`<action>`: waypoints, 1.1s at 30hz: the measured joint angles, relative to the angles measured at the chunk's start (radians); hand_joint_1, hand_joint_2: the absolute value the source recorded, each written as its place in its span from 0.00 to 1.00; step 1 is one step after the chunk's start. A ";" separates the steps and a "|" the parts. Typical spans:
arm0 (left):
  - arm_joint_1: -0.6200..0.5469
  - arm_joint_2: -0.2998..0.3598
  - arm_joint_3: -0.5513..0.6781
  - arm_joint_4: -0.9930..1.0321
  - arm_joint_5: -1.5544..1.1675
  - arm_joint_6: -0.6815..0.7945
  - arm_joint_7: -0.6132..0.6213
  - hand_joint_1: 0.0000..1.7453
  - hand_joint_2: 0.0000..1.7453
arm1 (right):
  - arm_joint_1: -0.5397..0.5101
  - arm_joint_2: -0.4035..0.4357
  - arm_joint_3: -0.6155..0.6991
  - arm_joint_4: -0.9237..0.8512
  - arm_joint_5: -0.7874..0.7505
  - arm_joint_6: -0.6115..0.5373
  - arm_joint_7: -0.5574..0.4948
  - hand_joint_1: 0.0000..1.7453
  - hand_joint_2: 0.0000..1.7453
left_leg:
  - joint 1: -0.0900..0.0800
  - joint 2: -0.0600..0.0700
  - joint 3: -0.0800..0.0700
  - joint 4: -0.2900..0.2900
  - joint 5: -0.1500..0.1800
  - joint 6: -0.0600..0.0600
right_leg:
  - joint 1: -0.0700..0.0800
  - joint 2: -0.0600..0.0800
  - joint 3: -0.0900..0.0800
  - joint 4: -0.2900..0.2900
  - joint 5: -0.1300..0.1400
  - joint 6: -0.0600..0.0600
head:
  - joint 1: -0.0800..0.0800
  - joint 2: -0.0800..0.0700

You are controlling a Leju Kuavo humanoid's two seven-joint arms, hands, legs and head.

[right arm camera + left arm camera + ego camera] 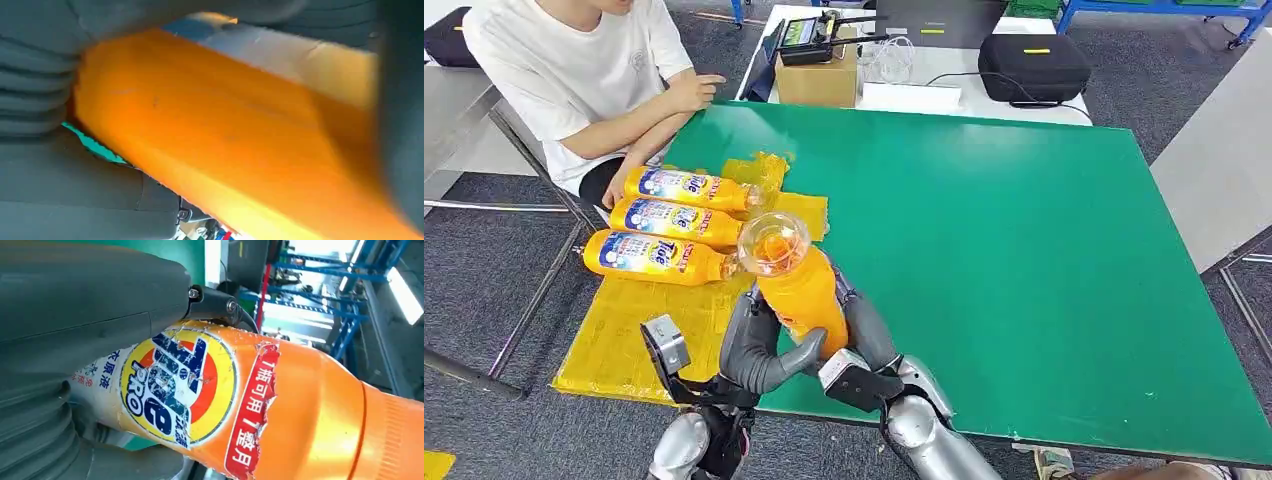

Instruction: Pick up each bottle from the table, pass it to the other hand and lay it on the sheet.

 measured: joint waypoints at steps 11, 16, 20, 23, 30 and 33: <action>-0.034 0.024 0.045 0.001 -0.503 0.426 -0.028 1.00 1.00 | 0.074 0.004 -0.031 -0.064 -0.009 -0.051 -0.022 0.00 0.00 | 0.000 0.000 0.000 0.000 0.000 0.000 | 0.000 -0.001 0.000 0.000 0.000 0.000 | 0.000 0.000; -0.030 0.040 0.094 0.000 -0.580 0.453 -0.026 1.00 1.00 | 0.109 0.003 -0.067 -0.092 -0.019 -0.067 -0.035 0.00 0.00 | 0.000 0.000 -0.001 0.000 0.000 0.000 | 0.000 0.000 0.000 0.000 0.000 0.000 | 0.000 0.000; -0.028 0.060 0.124 -0.003 -0.702 0.487 -0.007 1.00 1.00 | 0.127 0.003 -0.092 -0.094 -0.020 -0.071 -0.049 0.00 0.00 | 0.000 0.000 -0.001 0.000 0.000 0.000 | 0.000 0.000 0.000 0.000 0.000 0.000 | 0.000 0.000; -0.022 0.082 0.148 -0.002 -0.816 0.496 0.031 1.00 1.00 | 0.142 0.002 -0.111 -0.094 -0.018 -0.073 -0.057 0.00 0.00 | 0.000 0.000 0.000 0.000 0.000 0.000 | 0.000 0.000 0.000 0.000 0.000 0.000 | 0.000 0.000; 0.010 0.152 0.218 0.029 -1.097 0.491 0.147 1.00 1.00 | 0.178 0.003 -0.142 -0.094 -0.016 -0.071 -0.069 0.00 0.00 | 0.000 0.000 -0.001 0.000 0.000 0.000 | 0.000 0.000 0.000 0.000 0.000 0.000 | 0.000 0.000; 0.025 0.179 0.246 0.054 -1.129 0.484 0.165 1.00 1.00 | 0.192 0.005 -0.149 -0.094 -0.016 -0.070 -0.072 0.00 0.00 | 0.000 0.000 -0.001 0.000 0.000 0.000 | 0.000 0.000 0.000 0.000 0.000 0.000 | 0.000 0.000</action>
